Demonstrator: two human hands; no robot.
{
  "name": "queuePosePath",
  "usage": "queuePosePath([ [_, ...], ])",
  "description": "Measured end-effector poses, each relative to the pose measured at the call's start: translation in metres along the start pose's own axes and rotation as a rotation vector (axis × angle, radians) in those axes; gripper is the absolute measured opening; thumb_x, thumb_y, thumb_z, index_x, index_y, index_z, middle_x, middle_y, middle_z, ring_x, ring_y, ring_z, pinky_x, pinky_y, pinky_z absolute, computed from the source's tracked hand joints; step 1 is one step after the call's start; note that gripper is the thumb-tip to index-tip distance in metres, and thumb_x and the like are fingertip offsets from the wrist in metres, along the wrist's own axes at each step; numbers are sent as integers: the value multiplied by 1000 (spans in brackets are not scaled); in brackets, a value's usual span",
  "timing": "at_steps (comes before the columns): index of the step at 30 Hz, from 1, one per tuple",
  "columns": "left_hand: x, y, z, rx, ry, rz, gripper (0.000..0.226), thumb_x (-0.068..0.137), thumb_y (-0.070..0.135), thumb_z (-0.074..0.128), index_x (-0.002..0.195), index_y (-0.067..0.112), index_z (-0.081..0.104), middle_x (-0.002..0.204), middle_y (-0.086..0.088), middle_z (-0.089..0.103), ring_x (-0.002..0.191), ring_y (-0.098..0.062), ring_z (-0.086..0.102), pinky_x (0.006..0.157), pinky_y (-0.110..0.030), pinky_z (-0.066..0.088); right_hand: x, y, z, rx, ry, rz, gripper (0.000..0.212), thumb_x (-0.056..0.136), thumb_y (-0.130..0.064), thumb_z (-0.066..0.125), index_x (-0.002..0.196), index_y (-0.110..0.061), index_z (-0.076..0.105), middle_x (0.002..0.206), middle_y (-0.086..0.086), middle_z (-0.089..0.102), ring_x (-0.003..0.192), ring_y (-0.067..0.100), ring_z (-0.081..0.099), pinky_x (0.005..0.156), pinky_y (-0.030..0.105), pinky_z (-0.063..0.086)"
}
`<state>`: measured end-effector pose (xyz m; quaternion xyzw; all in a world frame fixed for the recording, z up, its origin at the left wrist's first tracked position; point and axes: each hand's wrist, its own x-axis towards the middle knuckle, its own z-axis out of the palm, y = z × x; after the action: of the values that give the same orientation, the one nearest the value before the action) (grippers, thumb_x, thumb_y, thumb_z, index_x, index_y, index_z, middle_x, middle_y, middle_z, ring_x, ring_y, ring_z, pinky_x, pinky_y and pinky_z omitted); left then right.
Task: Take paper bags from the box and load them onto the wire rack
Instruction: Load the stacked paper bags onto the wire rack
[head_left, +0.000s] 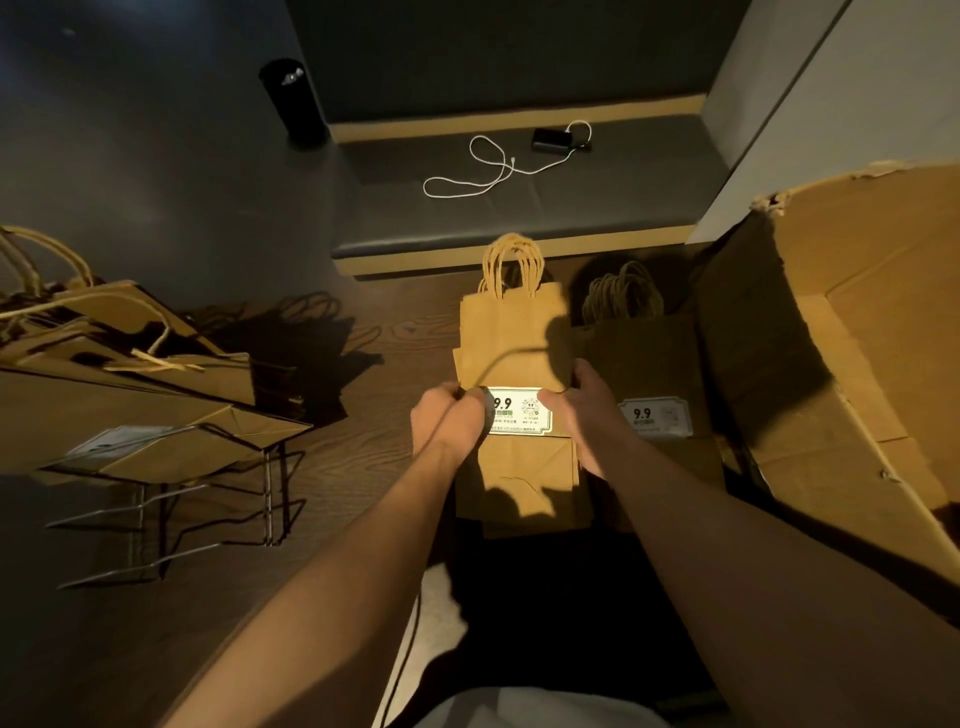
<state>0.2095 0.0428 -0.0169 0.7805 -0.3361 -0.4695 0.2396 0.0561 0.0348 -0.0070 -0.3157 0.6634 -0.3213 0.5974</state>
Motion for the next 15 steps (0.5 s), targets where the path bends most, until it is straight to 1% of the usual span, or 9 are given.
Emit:
queuePosePath([
  [2,2,2,-8,-174,-56,35,12,91,27,60,99,20,66,94,0,71,85,-13,64,72,-28,49,-3,-4,-4,50,-24,-58,38,90,1,58,115,-28,57,112,1,64,104,19,58,88,34,44],
  [4,-1,7,-15,-460,-199,72,10,95,9,57,104,8,61,96,-7,71,81,-15,66,68,-25,54,-5,-10,-5,76,-37,-90,38,91,2,59,107,-33,58,106,-7,61,98,9,54,89,30,36],
  [5,-5,10,-18,-539,-259,114,10,95,0,54,102,4,60,93,-8,70,80,-17,66,68,-26,55,-7,-14,-5,63,-31,-105,37,92,1,59,104,-34,57,101,-11,59,93,4,52,87,29,36],
  [7,-8,14,-22,-474,-284,219,16,95,-5,51,97,7,62,92,-7,70,84,-21,66,76,-31,55,-10,-24,-6,63,-57,-130,33,92,0,58,104,-31,56,97,-11,56,92,7,51,87,29,34],
  [9,-11,19,-30,-347,-246,307,17,98,4,54,101,17,64,98,0,73,92,-18,68,82,-33,56,-12,-34,-5,88,-165,-157,28,91,4,55,105,-20,58,97,-6,60,99,15,52,91,32,36],
  [10,-14,21,-35,-313,-223,339,15,98,8,56,104,19,65,100,3,74,94,-15,69,84,-31,56,-11,-37,-4,107,-216,-172,28,89,5,56,106,-16,62,100,-4,65,101,17,57,90,32,41],
  [12,-14,21,-45,-319,-183,351,14,97,11,60,110,16,65,104,1,74,98,-15,70,87,-31,57,-13,-46,-1,103,-250,-171,32,88,5,60,116,-8,63,105,3,71,92,14,68,78,25,53],
  [13,-14,20,-51,-334,-170,347,16,95,12,63,111,14,66,105,-1,74,99,-18,71,89,-34,57,-16,-50,2,110,-244,-153,34,87,5,62,119,-6,62,107,5,71,88,13,70,70,22,54],
  [15,-17,17,-65,-343,-140,341,17,92,14,68,109,12,67,103,-3,75,97,-20,72,89,-38,57,-21,-54,8,122,-251,-132,32,86,3,65,116,-8,63,108,8,72,86,14,71,65,21,54],
])
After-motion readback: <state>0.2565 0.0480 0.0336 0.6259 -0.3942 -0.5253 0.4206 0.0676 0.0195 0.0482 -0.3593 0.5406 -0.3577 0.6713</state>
